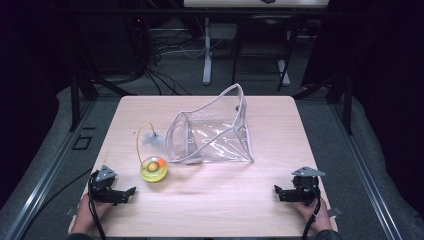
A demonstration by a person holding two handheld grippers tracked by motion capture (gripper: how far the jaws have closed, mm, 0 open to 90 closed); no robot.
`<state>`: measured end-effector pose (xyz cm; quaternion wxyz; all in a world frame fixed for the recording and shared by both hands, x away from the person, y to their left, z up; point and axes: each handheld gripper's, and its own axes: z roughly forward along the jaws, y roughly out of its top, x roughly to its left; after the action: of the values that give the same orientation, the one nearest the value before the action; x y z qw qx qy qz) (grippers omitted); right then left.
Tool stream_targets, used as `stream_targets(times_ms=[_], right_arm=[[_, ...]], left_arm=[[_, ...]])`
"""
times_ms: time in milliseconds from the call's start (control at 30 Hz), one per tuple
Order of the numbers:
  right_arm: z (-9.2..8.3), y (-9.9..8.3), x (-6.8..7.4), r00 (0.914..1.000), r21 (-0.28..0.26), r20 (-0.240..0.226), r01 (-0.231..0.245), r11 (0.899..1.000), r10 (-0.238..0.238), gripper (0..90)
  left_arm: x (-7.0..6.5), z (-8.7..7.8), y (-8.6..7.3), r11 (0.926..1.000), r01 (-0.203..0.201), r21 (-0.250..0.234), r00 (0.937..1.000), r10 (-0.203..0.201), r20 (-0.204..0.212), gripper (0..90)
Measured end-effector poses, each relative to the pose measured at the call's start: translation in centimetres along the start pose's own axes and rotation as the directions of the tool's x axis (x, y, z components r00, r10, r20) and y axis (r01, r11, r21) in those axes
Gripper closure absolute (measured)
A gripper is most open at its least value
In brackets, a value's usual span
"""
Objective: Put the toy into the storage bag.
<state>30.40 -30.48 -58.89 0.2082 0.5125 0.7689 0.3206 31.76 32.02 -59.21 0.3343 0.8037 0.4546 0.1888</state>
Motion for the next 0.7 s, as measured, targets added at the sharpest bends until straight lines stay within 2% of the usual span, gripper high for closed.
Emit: stream_targets(times_ms=[233,300,333,400,433,467,700], right_arm=[[0.0,0.0,0.0,1.0000,-0.002,-0.006,0.000,1.000,0.000,0.0],[0.1,0.0,0.0,1.0000,-0.002,-0.003,-0.001,1.000,0.001,0.0],[0.1,0.1,0.0,1.0000,0.000,-0.005,0.000,1.000,0.000,0.0],[0.1,0.1,0.0,1.0000,0.001,-0.005,-0.002,1.000,0.002,0.0],[0.1,0.0,0.0,1.0000,-0.003,0.001,-0.003,1.000,0.003,0.0],[0.1,0.0,0.0,1.0000,-0.003,0.001,-0.004,1.000,0.004,0.0],[0.1,0.1,0.0,1.0000,0.001,-0.006,-0.001,1.000,0.001,0.0]], left_arm=[[-0.3,0.1,0.3,0.9996,0.024,0.015,0.9995,-0.024,-0.023,0.5],[-0.3,0.0,0.4,0.9995,0.019,0.026,0.9995,-0.018,-0.027,1.3],[-0.5,-0.1,0.7,0.9988,0.000,0.049,0.9990,0.003,-0.045,1.4],[-0.5,-0.3,0.9,0.9987,0.001,0.051,0.9988,0.002,-0.048,1.4],[-0.5,-0.5,1.1,0.9992,0.011,0.037,0.9991,-0.009,-0.042,0.0],[-0.5,-1.0,1.6,0.9990,0.022,0.039,0.9982,-0.020,-0.057,0.0],[-0.4,-2.3,2.9,0.9963,0.061,0.060,0.9953,-0.056,-0.079,0.0]])
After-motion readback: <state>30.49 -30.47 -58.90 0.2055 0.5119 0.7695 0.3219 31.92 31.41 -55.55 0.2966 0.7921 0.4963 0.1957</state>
